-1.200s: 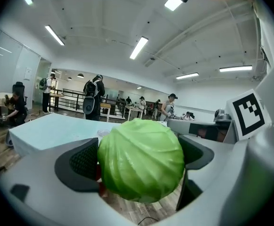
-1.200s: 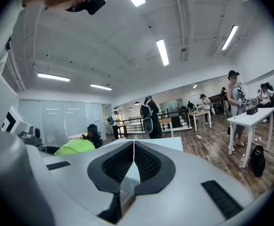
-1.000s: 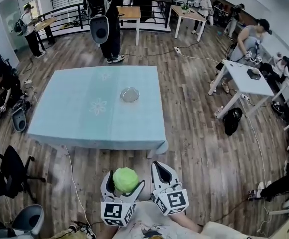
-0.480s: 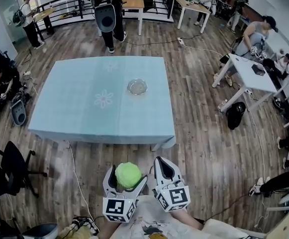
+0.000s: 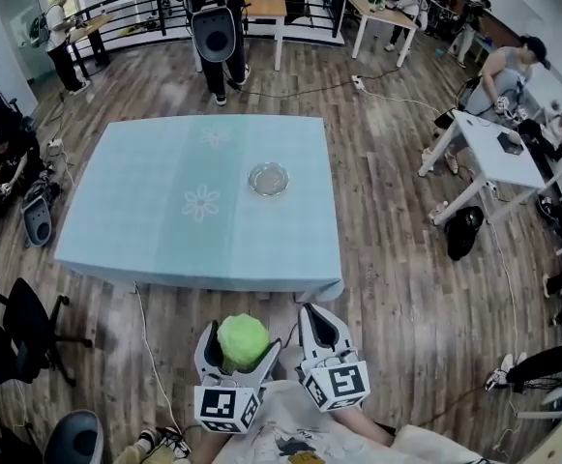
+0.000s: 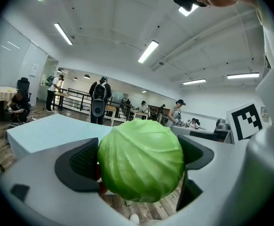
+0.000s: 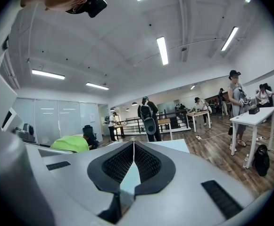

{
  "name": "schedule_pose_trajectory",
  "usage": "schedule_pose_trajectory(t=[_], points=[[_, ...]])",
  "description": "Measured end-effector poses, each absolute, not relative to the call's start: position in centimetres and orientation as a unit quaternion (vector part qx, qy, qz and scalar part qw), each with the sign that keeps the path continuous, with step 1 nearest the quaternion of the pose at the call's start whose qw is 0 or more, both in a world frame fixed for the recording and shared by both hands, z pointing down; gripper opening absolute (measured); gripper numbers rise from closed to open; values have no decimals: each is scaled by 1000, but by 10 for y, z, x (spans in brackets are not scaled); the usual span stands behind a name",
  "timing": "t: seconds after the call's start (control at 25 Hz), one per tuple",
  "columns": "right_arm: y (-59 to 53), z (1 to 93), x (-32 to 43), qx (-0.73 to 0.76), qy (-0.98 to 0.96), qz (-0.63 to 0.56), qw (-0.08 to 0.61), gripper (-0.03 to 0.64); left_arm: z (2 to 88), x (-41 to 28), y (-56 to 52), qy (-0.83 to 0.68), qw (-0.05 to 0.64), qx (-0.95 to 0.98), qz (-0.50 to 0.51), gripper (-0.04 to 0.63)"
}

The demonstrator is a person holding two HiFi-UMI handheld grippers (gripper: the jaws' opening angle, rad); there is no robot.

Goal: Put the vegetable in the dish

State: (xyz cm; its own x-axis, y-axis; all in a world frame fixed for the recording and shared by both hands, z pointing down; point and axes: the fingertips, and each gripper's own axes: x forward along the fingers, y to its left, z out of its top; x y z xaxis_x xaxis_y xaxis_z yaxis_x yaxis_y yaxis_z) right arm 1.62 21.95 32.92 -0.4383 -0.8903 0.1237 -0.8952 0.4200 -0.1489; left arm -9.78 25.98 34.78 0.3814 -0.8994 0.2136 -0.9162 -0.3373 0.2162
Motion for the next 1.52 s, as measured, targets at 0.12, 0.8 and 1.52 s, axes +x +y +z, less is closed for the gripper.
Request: schedule_pose_trajectory(t=[0.12, 0.8, 1.52], points=[[194, 332, 31, 534, -840, 99, 12, 25, 345, -82, 236, -551, 150, 821, 23, 535], [66, 330, 125, 514, -853, 91, -4, 25, 341, 10, 107, -559, 131, 818, 31, 535], [-20, 342, 133, 535, -837, 115, -6, 25, 345, 21, 7, -525, 129, 839, 58, 535]])
